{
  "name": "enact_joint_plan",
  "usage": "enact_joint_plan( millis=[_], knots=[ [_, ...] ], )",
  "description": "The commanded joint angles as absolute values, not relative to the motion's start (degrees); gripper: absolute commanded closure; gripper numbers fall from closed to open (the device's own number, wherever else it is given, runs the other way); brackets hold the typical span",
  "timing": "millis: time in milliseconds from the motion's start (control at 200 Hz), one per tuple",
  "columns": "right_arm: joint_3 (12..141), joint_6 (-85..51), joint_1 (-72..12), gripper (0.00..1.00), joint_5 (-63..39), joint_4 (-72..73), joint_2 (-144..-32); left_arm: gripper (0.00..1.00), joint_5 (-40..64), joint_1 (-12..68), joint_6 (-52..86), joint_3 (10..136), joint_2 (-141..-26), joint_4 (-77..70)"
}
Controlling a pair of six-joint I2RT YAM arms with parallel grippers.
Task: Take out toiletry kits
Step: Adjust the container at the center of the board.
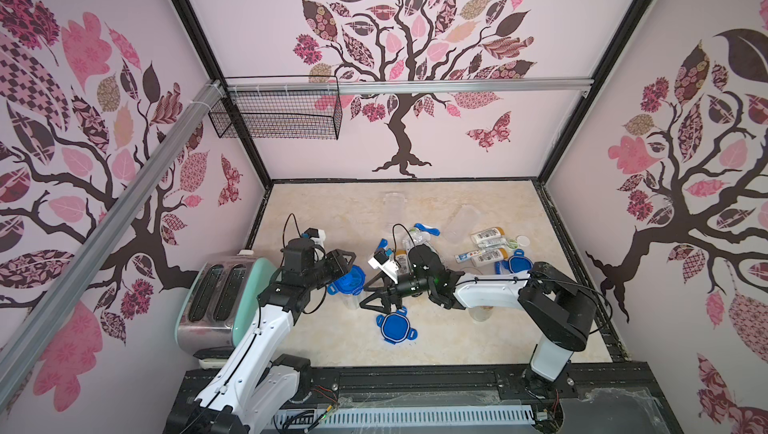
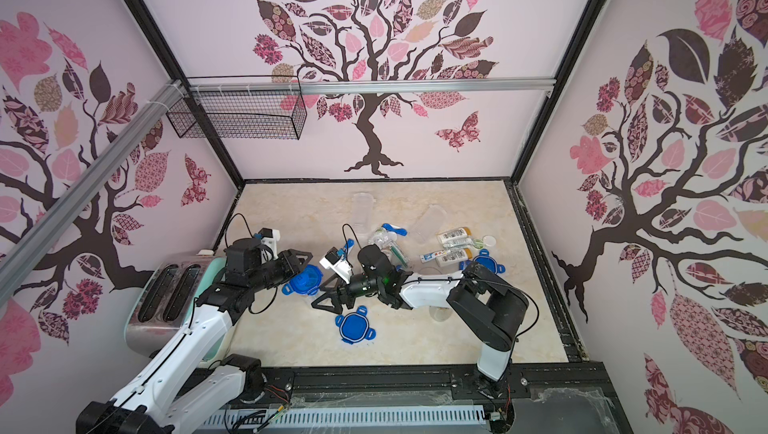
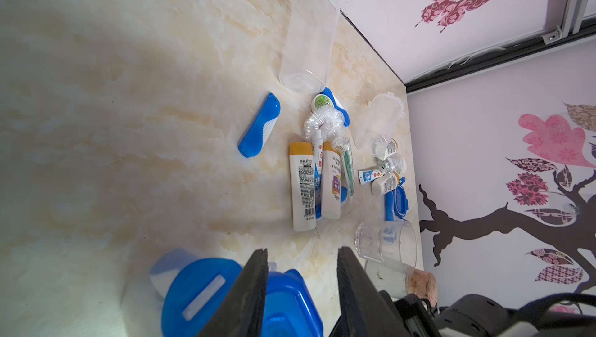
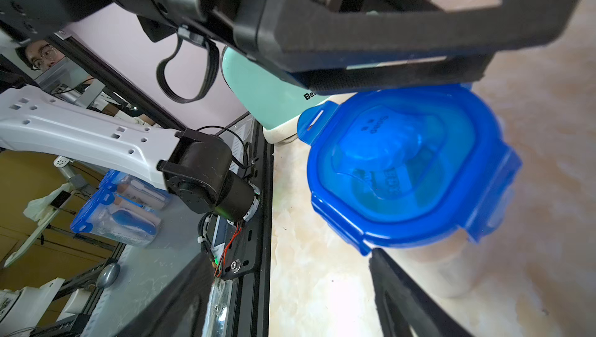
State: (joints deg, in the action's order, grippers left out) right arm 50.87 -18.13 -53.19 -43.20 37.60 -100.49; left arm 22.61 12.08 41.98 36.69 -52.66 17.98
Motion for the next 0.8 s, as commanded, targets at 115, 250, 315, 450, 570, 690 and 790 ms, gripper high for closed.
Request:
enact_joint_plan(
  millis=[115, 250, 315, 450, 570, 690, 790],
  knots=[
    [50.71, -17.41, -53.09, 0.2, -42.45, 37.7, -99.32, 0.7, 29.88, 13.2, 44.87, 34.89, -49.89, 12.65],
    [50.63, -17.67, -52.6, 0.2, -43.16, 37.7, -99.25, 0.76, 31.88, 13.27, 46.71, 31.17, -49.15, 10.18],
    [50.41, -17.67, -52.47, 0.2, -43.32, 37.72, -99.14, 0.78, 31.86, 13.27, 47.39, 29.82, -48.64, 9.72],
    [50.36, -17.69, -52.22, 0.2, -43.51, 37.84, -99.14, 0.81, 31.34, 13.27, 47.94, 27.41, -48.52, 9.2],
    [50.36, -18.13, -52.25, 0.2, -43.9, 38.14, -99.4, 0.83, 30.55, 13.27, 47.72, 26.76, -49.13, 9.32],
    [49.6, -19.76, -52.25, 0.2, -44.17, 39.31, -99.56, 0.84, 29.71, 13.27, 47.9, 25.91, -49.71, 8.91],
    [48.62, -23.0, -52.21, 0.2, -44.64, 42.11, -100.03, 0.86, 29.02, 13.27, 48.03, 25.46, -50.04, 8.93]
  ],
)
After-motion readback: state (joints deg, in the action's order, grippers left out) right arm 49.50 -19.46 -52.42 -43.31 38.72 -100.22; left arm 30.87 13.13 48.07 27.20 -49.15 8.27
